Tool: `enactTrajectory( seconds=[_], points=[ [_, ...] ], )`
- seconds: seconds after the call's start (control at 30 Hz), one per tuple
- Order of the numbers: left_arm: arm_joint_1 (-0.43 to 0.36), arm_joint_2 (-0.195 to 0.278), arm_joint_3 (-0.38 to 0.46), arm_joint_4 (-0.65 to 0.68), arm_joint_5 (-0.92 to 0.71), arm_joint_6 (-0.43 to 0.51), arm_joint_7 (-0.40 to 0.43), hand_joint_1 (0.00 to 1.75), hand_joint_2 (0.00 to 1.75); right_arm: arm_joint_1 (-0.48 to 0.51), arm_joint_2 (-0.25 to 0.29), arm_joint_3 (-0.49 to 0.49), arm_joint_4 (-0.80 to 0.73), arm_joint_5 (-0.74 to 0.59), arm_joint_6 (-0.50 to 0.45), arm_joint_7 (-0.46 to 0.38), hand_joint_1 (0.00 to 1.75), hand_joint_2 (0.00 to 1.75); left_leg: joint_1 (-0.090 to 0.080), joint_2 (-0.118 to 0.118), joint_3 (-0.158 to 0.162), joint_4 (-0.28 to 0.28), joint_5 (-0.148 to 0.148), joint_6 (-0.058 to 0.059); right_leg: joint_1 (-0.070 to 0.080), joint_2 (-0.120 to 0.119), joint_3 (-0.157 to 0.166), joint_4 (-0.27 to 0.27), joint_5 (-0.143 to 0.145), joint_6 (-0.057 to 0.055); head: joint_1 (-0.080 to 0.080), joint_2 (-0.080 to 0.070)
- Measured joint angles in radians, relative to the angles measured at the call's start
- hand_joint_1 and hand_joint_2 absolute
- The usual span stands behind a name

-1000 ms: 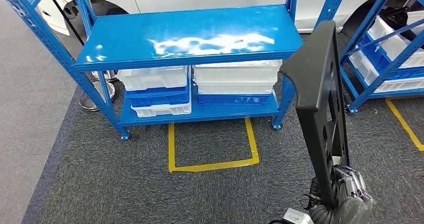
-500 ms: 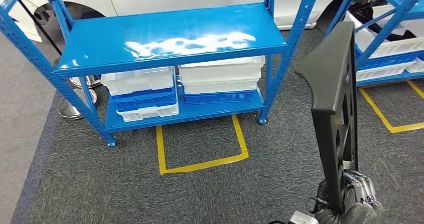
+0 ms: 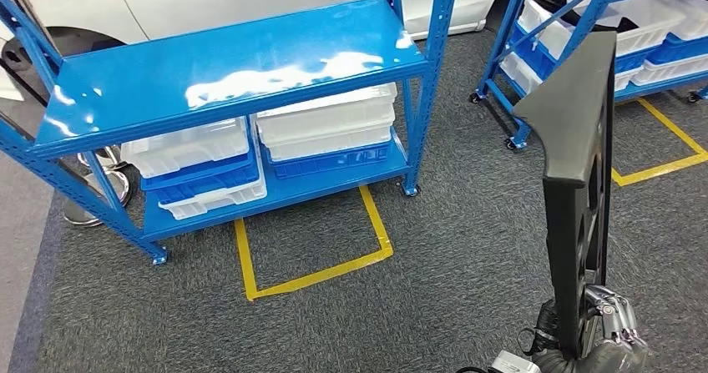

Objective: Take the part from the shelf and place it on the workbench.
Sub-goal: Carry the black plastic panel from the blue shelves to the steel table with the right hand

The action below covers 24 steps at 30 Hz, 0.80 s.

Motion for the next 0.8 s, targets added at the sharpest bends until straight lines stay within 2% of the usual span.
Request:
enactTrajectory(
  seconds=[0.03, 0.07, 0.1, 0.17, 0.2, 0.23, 0.27, 0.3, 0.33, 0.37, 0.43, 0.47, 0.5, 0.53, 0.57, 0.6, 0.67, 0.7, 0.73, 0.8],
  points=[
    [0.001, 0.000, 0.001, 0.000, 0.000, 0.000, 0.001, 0.00, 1.75, 0.000, 0.000, -0.001, 0.000, 0.000, 0.000, 0.000, 1.75, 1.75, -0.001, -0.003, -0.016, 0.031, 0.000, 0.003, 0.003, 0.011, 0.000, 0.000, 0.000, -0.001, 0.000, 0.000],
    [0.002, 0.000, 0.001, 0.000, 0.001, 0.000, 0.002, 0.00, 1.75, 0.001, 0.001, -0.001, 0.000, 0.000, 0.000, 0.000, 1.75, 1.75, -0.002, -0.006, -0.014, 0.022, 0.020, 0.009, 0.006, 0.023, 0.001, 0.000, 0.001, -0.001, 0.000, 0.000],
    [0.002, 0.000, 0.002, 0.000, 0.002, 0.000, 0.004, 0.00, 1.75, 0.001, 0.001, -0.001, 0.000, -0.001, 0.000, 0.000, 1.75, 1.75, -0.004, -0.012, 0.004, -0.023, 0.056, 0.016, 0.007, 0.035, 0.003, 0.000, 0.001, -0.001, 0.000, 0.000],
    [0.001, 0.000, 0.003, 0.000, 0.004, 0.001, 0.005, 0.00, 1.75, 0.000, 0.002, -0.002, 0.000, 0.000, 0.000, 0.001, 1.75, 1.75, -0.009, -0.053, 0.060, -0.155, 0.125, 0.031, 0.008, 0.057, 0.005, 0.001, 0.002, 0.000, 0.000, 0.000],
    [0.001, 0.000, 0.004, 0.000, 0.005, 0.001, 0.005, 0.00, 1.75, 0.000, 0.002, -0.002, 0.000, 0.000, 0.000, 0.001, 1.75, 1.75, -0.011, -0.073, 0.080, -0.205, 0.141, 0.035, 0.006, 0.067, 0.003, 0.002, 0.003, 0.002, 0.000, 0.000],
    [0.000, 0.001, 0.005, 0.000, 0.005, 0.001, 0.005, 0.00, 1.75, 0.000, 0.002, -0.002, 0.001, 0.000, 0.000, 0.002, 1.75, 1.75, -0.013, -0.087, 0.092, -0.233, 0.145, 0.037, 0.004, 0.076, 0.000, 0.002, 0.006, 0.006, -0.001, 0.000],
    [-0.001, 0.001, 0.005, 0.000, 0.005, 0.001, 0.005, 0.00, 1.75, 0.000, 0.002, -0.003, 0.001, 0.001, 0.000, 0.003, 1.75, 1.75, -0.014, -0.088, 0.095, -0.241, 0.143, 0.037, 0.002, 0.085, -0.004, 0.001, 0.009, 0.012, -0.001, 0.000],
    [-0.002, 0.001, 0.006, 0.000, 0.005, 0.002, 0.006, 0.00, 1.75, 0.002, 0.002, -0.004, 0.001, 0.002, 0.000, 0.003, 1.75, 1.75, -0.015, -0.079, 0.099, -0.249, 0.144, 0.038, -0.001, 0.095, -0.008, -0.002, 0.014, 0.019, -0.002, 0.000],
    [-0.002, 0.000, 0.006, 0.000, 0.005, 0.002, 0.006, 0.00, 1.75, 0.004, 0.002, -0.005, 0.001, 0.003, 0.000, 0.003, 1.75, 1.75, -0.014, -0.068, 0.103, -0.258, 0.150, 0.040, 0.000, 0.093, -0.010, -0.001, 0.014, 0.023, -0.001, 0.000],
    [-0.002, 0.000, 0.006, 0.000, 0.006, 0.001, 0.006, 0.00, 1.75, 0.006, 0.002, -0.006, 0.001, 0.006, 0.000, 0.004, 1.75, 1.75, -0.012, -0.055, 0.108, -0.268, 0.156, 0.043, 0.002, 0.077, -0.016, 0.010, 0.005, 0.028, 0.000, 0.000],
    [-0.001, -0.001, 0.008, 0.000, 0.007, -0.002, 0.006, 0.00, 1.75, 0.008, 0.002, -0.007, 0.002, 0.013, 0.000, 0.005, 1.75, 1.75, -0.009, -0.027, 0.113, -0.285, 0.166, 0.050, 0.006, 0.024, -0.051, 0.088, -0.046, 0.034, 0.002, 0.000],
    [0.000, -0.001, 0.009, 0.000, 0.007, -0.003, 0.006, 0.00, 1.75, 0.008, 0.002, -0.007, 0.004, 0.016, 0.000, 0.006, 1.75, 1.75, -0.010, -0.013, 0.113, -0.287, 0.166, 0.052, 0.005, 0.004, -0.080, 0.149, -0.080, 0.039, 0.002, 0.000],
    [0.001, -0.001, 0.011, 0.000, 0.008, -0.005, 0.006, 0.00, 1.75, 0.009, 0.002, -0.007, 0.005, 0.017, 0.000, 0.007, 1.75, 1.75, -0.011, 0.003, 0.112, -0.286, 0.165, 0.052, 0.002, -0.006, -0.107, 0.207, -0.105, 0.043, 0.002, 0.000],
    [0.002, -0.001, 0.012, 0.000, 0.008, -0.006, 0.006, 0.00, 1.75, 0.010, 0.002, -0.007, 0.007, 0.018, 0.000, 0.007, 1.75, 1.75, -0.011, 0.018, 0.111, -0.285, 0.164, 0.052, -0.002, -0.011, -0.123, 0.242, -0.113, 0.048, 0.002, 0.000],
    [0.003, -0.001, 0.013, 0.000, 0.008, -0.007, 0.006, 0.00, 1.75, 0.011, 0.002, -0.008, 0.008, 0.017, 0.000, 0.008, 1.75, 1.75, -0.010, 0.032, 0.111, -0.284, 0.162, 0.051, -0.006, -0.016, -0.121, 0.244, -0.103, 0.052, 0.002, 0.000],
    [0.002, -0.001, 0.013, 0.000, 0.008, -0.008, 0.006, 0.00, 1.75, 0.012, 0.002, -0.009, 0.008, 0.015, 0.000, 0.007, 1.75, 1.75, -0.009, 0.045, 0.112, -0.281, 0.159, 0.048, -0.010, -0.022, -0.099, 0.207, -0.077, 0.056, 0.002, 0.000],
    [0.001, -0.002, 0.014, 0.000, 0.008, -0.009, 0.005, 0.00, 1.75, 0.012, 0.002, -0.014, 0.009, 0.011, 0.000, 0.006, 1.75, 1.75, -0.008, 0.065, 0.112, -0.272, 0.150, 0.036, -0.011, -0.056, -0.028, 0.078, -0.022, 0.059, 0.003, 0.000],
    [0.001, -0.001, 0.014, 0.000, 0.008, -0.009, 0.005, 0.00, 1.75, 0.013, 0.003, -0.016, 0.008, 0.010, 0.000, 0.005, 1.75, 1.75, -0.009, 0.073, 0.113, -0.266, 0.144, 0.030, -0.009, -0.070, -0.003, 0.030, -0.010, 0.053, 0.002, 0.000],
    [0.000, -0.001, 0.014, 0.000, 0.008, -0.009, 0.005, 0.00, 1.75, 0.013, 0.003, -0.018, 0.008, 0.009, 0.000, 0.004, 1.75, 1.75, -0.011, 0.080, 0.113, -0.261, 0.140, 0.024, -0.005, -0.078, 0.009, 0.004, -0.007, 0.045, 0.001, 0.000],
    [-0.002, -0.001, 0.015, 0.000, 0.008, -0.009, 0.005, 0.00, 1.75, 0.015, 0.004, -0.020, 0.008, 0.009, 0.000, 0.003, 1.75, 1.75, -0.012, 0.095, 0.116, -0.257, 0.136, 0.014, -0.001, -0.064, 0.006, -0.001, -0.010, 0.027, -0.001, 0.000]
  ],
)
